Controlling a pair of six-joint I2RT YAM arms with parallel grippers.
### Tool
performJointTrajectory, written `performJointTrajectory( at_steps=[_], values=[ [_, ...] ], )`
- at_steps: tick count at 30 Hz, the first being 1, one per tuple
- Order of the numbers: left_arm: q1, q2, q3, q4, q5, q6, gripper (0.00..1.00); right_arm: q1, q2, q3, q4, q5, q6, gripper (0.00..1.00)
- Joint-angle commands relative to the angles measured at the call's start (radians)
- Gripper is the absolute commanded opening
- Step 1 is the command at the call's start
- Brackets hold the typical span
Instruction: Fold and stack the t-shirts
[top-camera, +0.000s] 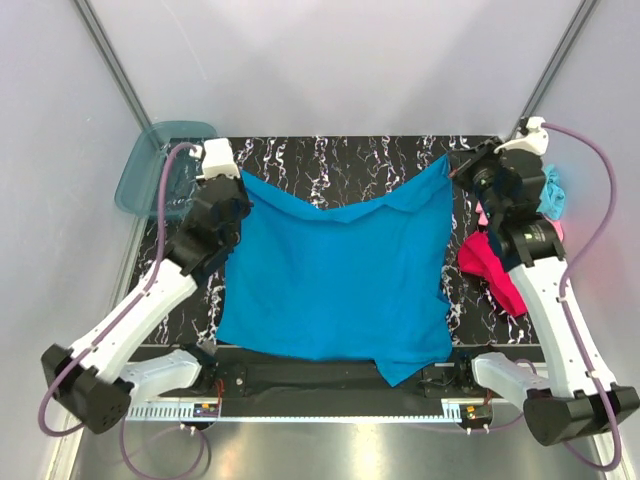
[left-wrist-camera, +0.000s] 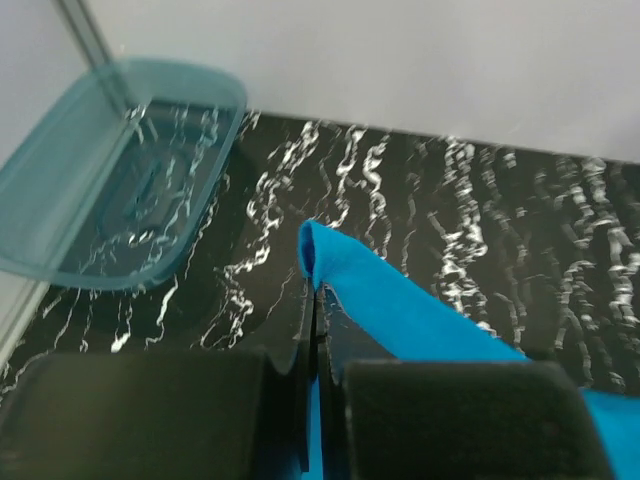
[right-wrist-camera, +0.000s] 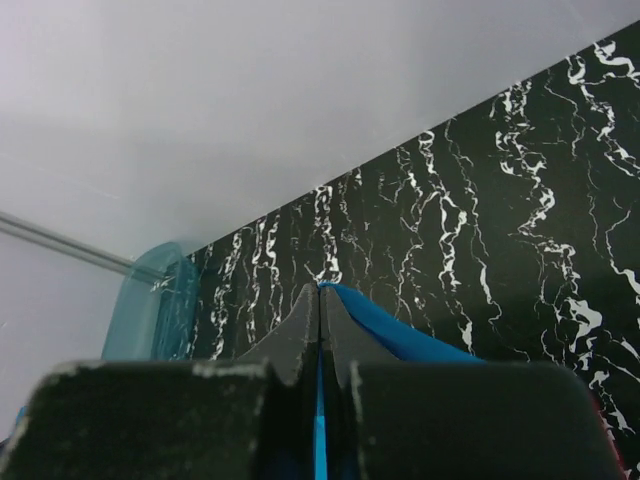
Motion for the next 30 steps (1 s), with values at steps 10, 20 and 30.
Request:
performJointTrajectory(
  at_steps=[10, 20, 30],
  values=[
    [0.203, 0.375, 0.129, 0.2, 0.048, -0.047, 0.0, -0.148, 0.283, -0.068, 0.313, 0.006, 0.026, 0.0],
    [0.263, 0.641, 0.275, 0.321, 0.027, -0.026, 0.0, -0.223, 0.588, -0.004, 0.454, -0.101, 0.056, 0.0],
    [0.278, 0.918, 0.559, 0.277, 0.039, -0.006, 0.0, -0.254, 0.912, 0.258, 0.494, -0.177, 0.088, 0.0]
  ],
)
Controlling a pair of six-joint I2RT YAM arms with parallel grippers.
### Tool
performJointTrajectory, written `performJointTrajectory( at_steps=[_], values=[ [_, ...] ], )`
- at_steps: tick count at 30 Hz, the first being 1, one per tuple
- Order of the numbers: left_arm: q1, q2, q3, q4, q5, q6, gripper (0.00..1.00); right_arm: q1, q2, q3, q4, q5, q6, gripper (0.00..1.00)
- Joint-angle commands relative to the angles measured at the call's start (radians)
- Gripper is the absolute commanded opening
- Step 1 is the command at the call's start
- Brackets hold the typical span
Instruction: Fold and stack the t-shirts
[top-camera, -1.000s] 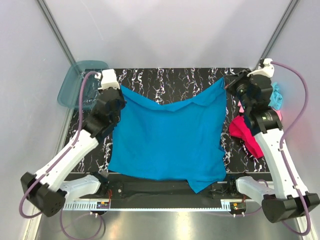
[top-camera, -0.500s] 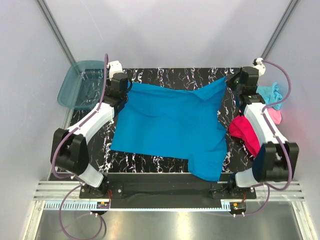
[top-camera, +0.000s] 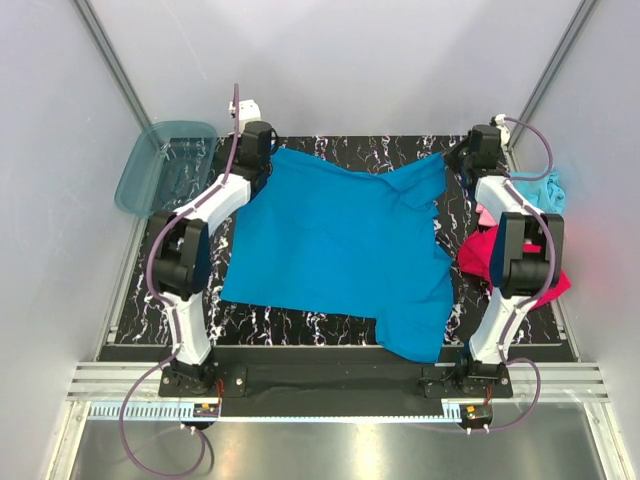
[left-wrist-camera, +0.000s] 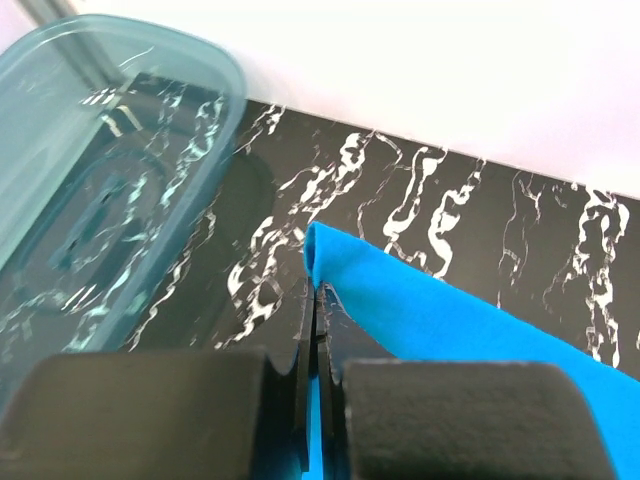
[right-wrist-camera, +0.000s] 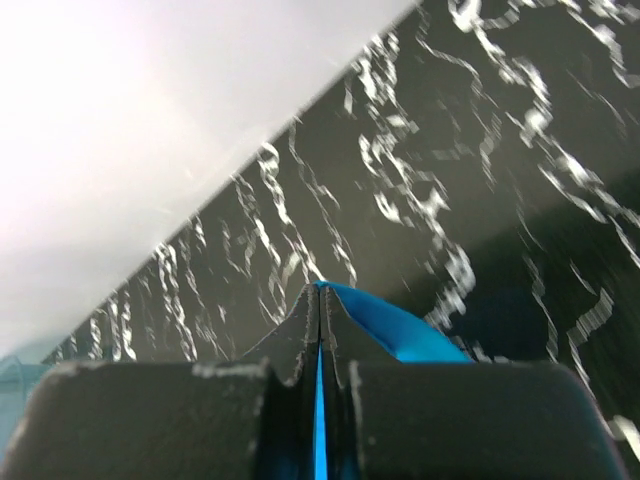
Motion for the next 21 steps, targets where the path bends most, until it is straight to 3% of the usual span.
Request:
performJointTrajectory(
  at_steps=[1, 10, 18, 20, 21],
  values=[
    [0.018, 0.073, 0.128, 0.04, 0.008, 0.005, 0.01, -0.011, 0.075, 0.139, 0.079, -0.045, 0.015, 0.0],
    [0.042, 0.199, 0.295, -0.004, 0.03, -0.013, 0.04, -0.023, 0.322, 0.395, 0.094, -0.175, 0.039, 0.0],
    [0.078, 0.259, 0.355, -0.024, 0.044, -0.035, 0.06, -0.023, 0.561, 0.743, 0.011, -0.369, 0.037, 0.0],
    [0.081, 0.273, 0.371, -0.036, 0.06, -0.036, 0.1, -0.025, 0.595, 0.801, 0.003, -0.407, 0.05, 0.0],
    [0.085, 0.276, 0.374, -0.039, 0.07, -0.036, 0.21, -0.025, 0.612, 0.808, 0.002, -0.413, 0.056, 0.0]
  ],
)
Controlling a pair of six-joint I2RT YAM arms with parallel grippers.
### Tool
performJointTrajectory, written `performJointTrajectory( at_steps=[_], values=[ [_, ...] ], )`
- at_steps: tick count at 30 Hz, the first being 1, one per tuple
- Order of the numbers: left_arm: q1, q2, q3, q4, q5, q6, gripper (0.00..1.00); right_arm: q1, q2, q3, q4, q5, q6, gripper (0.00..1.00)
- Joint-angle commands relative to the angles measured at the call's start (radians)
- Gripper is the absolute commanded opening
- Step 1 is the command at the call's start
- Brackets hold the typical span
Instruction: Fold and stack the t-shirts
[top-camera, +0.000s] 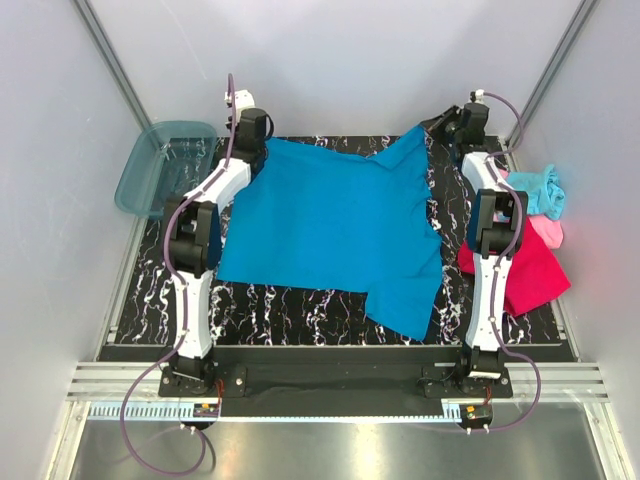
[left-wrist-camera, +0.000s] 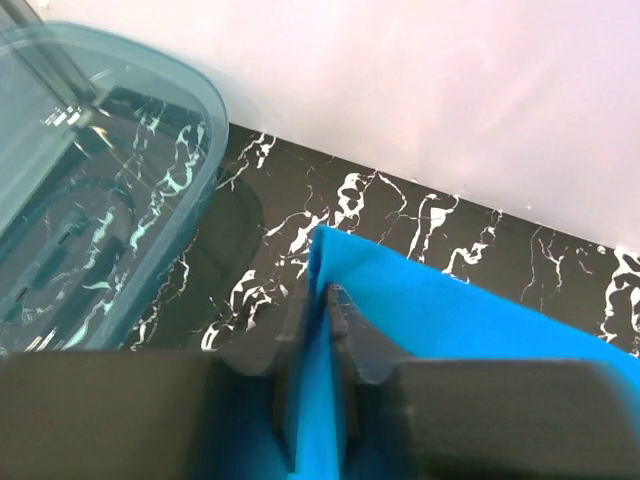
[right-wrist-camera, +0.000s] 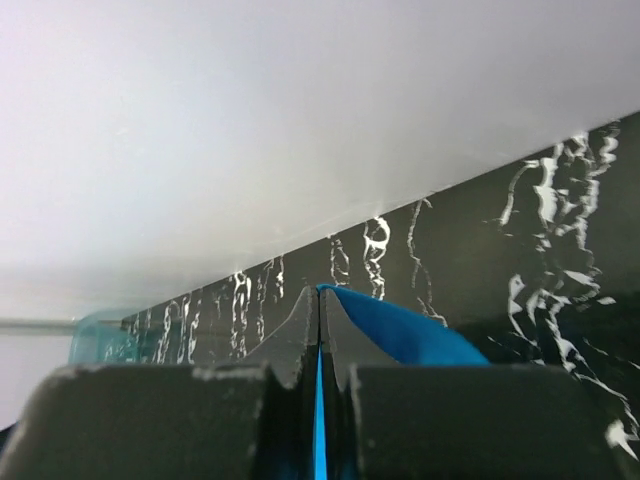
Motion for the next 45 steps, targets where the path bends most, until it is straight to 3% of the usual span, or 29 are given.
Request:
performJointTrajectory(
  at_steps=[1, 2, 3, 4, 5, 6, 8, 13, 19, 26, 29, 33, 39, 45],
  values=[
    [0.015, 0.021, 0.061, 0.019, 0.036, -0.014, 0.25, -0.007, 0.035, 0.09, 0.002, -0.105, 0.025, 0.0],
    [0.018, 0.024, 0.064, 0.016, 0.038, -0.017, 0.3, -0.007, 0.033, 0.08, 0.011, -0.108, 0.025, 0.05],
    [0.021, 0.027, 0.067, 0.015, 0.05, -0.024, 0.5, -0.007, 0.024, 0.071, 0.034, -0.11, 0.025, 0.16],
    [0.024, 0.027, 0.07, 0.009, 0.059, -0.029, 0.61, -0.007, 0.018, 0.057, 0.054, -0.117, 0.023, 0.35],
    [0.026, 0.025, 0.069, 0.007, 0.062, -0.035, 0.68, -0.007, 0.007, 0.022, 0.073, -0.119, 0.019, 0.65],
    [0.027, 0.018, 0.061, 0.007, 0.061, -0.037, 0.77, -0.007, -0.022, -0.001, 0.121, -0.12, 0.016, 0.78],
    [0.027, -0.001, 0.049, 0.009, 0.062, -0.043, 0.8, -0.007, -0.089, -0.075, 0.159, -0.116, 0.019, 0.99],
    [0.027, -0.14, -0.061, 0.021, 0.078, -0.086, 0.8, -0.004, -0.305, -0.292, 0.254, -0.061, 0.032, 1.0],
    [0.015, -0.389, -0.317, 0.016, 0.169, -0.185, 0.79, 0.055, -0.673, -0.547, 0.104, 0.1, -0.023, 1.0],
    [-0.074, -0.613, -0.652, 0.022, 0.245, -0.381, 0.77, 0.281, -1.011, -1.013, 0.005, 0.243, -0.021, 1.0],
    [-0.136, -0.682, -0.791, 0.041, 0.275, -0.452, 0.75, 0.451, -1.115, -1.142, -0.056, 0.358, -0.047, 1.0],
    [-0.238, -0.79, -0.972, 0.032, 0.202, -0.475, 0.74, 0.582, -1.201, -1.258, -0.227, 0.461, -0.038, 1.0],
    [-0.312, -0.965, -1.196, 0.029, 0.127, -0.557, 0.74, 0.589, -1.358, -1.356, -0.419, 0.582, -0.005, 1.0],
    [-0.319, -1.113, -1.31, 0.002, 0.087, -0.572, 0.75, 0.581, -1.462, -1.33, -0.582, 0.866, 0.061, 1.0]
  ],
)
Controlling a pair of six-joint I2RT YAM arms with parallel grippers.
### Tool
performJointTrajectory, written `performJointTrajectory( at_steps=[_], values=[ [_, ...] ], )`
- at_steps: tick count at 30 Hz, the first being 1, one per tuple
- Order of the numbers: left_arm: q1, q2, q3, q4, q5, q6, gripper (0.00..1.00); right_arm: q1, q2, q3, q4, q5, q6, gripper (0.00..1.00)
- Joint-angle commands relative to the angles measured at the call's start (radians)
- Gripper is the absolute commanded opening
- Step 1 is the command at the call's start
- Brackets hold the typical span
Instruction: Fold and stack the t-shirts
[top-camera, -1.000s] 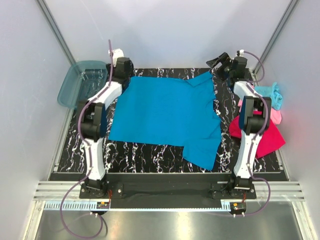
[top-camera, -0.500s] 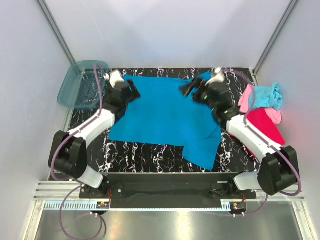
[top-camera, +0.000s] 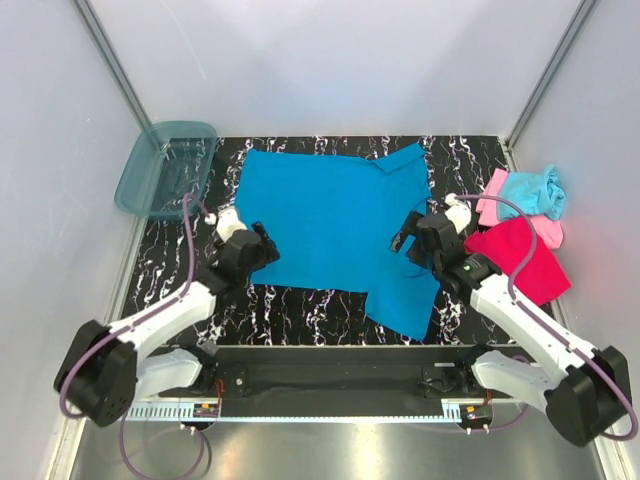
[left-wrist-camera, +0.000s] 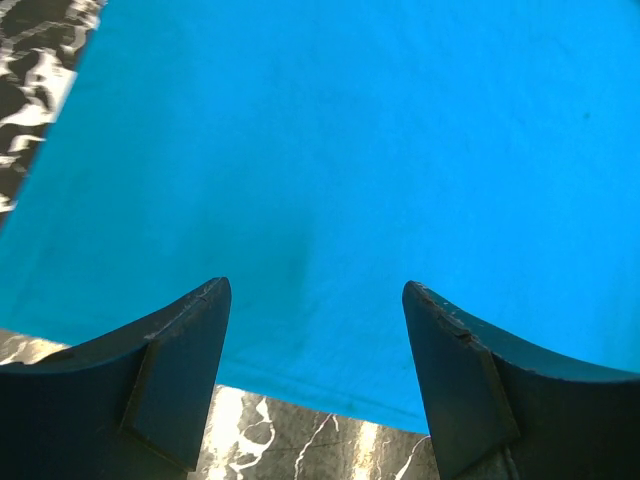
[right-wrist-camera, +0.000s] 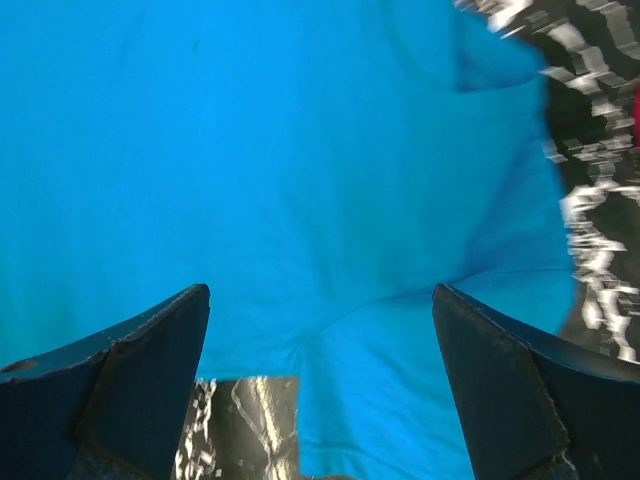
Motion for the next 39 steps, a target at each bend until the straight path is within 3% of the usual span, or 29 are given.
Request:
performJointTrajectory(
  at_steps=[1, 5, 8, 11, 19, 29, 39],
  values=[
    [-0.006, -0.076, -0.037, 0.005, -0.063, -0.031, 0.75, -0.015, -0.052, 0.028, -0.105, 0.209, 0.059, 1.0],
    [-0.006, -0.145, -0.091, 0.012, -0.014, -0.041, 0.76, -0.113, -0.06, -0.055, -0.096, 0.066, 0.086, 1.0],
    [-0.006, -0.199, -0.161, 0.098, 0.066, -0.028, 0.76, -0.277, -0.027, -0.135, 0.002, -0.141, 0.039, 1.0],
    [-0.006, -0.239, -0.226, 0.19, 0.127, -0.004, 0.75, -0.404, 0.042, -0.102, 0.119, -0.246, -0.019, 1.0],
    [-0.048, -0.258, -0.35, 0.334, 0.224, -0.005, 0.73, -0.423, 0.426, 0.335, 0.2, -0.329, 0.008, 1.0],
    [-0.109, -0.38, -0.375, 0.259, 0.232, 0.021, 0.73, -0.421, 0.942, 0.834, 0.153, -0.448, -0.012, 0.98],
    [-0.112, -0.396, -0.365, 0.237, 0.226, 0.079, 0.73, -0.318, 1.227, 1.182, 0.067, -0.458, -0.018, 0.86]
  ],
)
